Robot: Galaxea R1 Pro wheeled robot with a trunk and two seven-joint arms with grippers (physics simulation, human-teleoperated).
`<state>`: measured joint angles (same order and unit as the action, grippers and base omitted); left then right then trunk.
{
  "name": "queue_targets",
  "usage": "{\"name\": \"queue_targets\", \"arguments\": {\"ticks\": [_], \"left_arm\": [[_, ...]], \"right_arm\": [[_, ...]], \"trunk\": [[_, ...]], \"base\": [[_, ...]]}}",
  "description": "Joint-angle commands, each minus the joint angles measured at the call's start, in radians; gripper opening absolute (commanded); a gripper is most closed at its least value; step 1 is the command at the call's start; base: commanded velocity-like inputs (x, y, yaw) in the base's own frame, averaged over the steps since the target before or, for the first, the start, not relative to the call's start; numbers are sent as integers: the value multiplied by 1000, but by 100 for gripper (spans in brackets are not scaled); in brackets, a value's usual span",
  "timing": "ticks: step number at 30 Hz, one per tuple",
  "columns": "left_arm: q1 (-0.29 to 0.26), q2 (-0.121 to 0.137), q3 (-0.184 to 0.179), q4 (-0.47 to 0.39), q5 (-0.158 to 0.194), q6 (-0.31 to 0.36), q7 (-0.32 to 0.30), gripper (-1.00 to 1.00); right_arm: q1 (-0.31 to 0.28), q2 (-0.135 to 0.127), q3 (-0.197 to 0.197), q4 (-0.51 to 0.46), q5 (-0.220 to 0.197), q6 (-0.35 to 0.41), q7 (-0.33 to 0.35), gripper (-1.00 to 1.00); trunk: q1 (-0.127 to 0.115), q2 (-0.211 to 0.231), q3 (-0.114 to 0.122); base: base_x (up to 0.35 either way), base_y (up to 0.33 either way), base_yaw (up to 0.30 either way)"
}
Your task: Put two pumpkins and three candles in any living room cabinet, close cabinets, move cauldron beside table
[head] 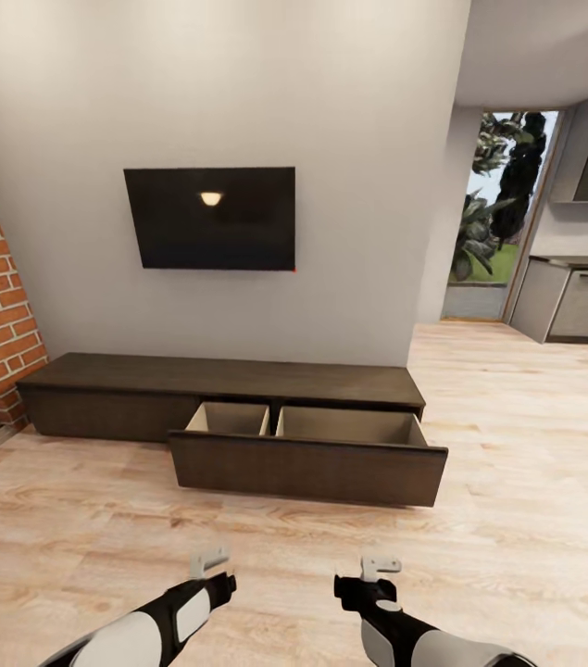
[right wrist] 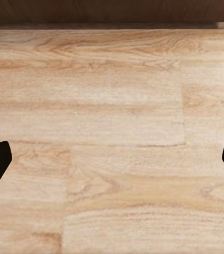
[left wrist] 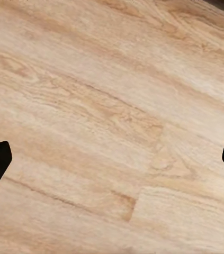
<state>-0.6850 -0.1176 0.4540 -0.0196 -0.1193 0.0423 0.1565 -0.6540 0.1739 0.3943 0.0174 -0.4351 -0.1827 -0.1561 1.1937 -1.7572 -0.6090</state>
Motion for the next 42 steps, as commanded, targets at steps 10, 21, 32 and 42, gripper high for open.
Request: {"name": "queue_targets", "arguments": {"ticks": [10, 21, 32, 42], "left_arm": [[24, 10, 7, -2, -21, -57, -6, 100], [25, 14, 7, -2, -23, -62, -10, 100], [25, 12, 7, -2, -21, -61, -10, 100], [25, 41, 8, -3, -12, -63, -8, 100]], "right_arm": [[17, -42, 9, 3, -14, -10, -2, 100], [35, -41, 9, 3, -14, -11, 0, 100], [42, -39, 8, 3, -16, -12, 3, 100], [42, -37, 8, 3, -16, -26, 2, 100]], "trunk": [[38, -71, -32], [81, -148, -67], [123, -225, -101], [161, -295, -132]], "base": [[0, 0, 0], [0, 0, 0], [0, 0, -176], [0, 0, -81]]}}
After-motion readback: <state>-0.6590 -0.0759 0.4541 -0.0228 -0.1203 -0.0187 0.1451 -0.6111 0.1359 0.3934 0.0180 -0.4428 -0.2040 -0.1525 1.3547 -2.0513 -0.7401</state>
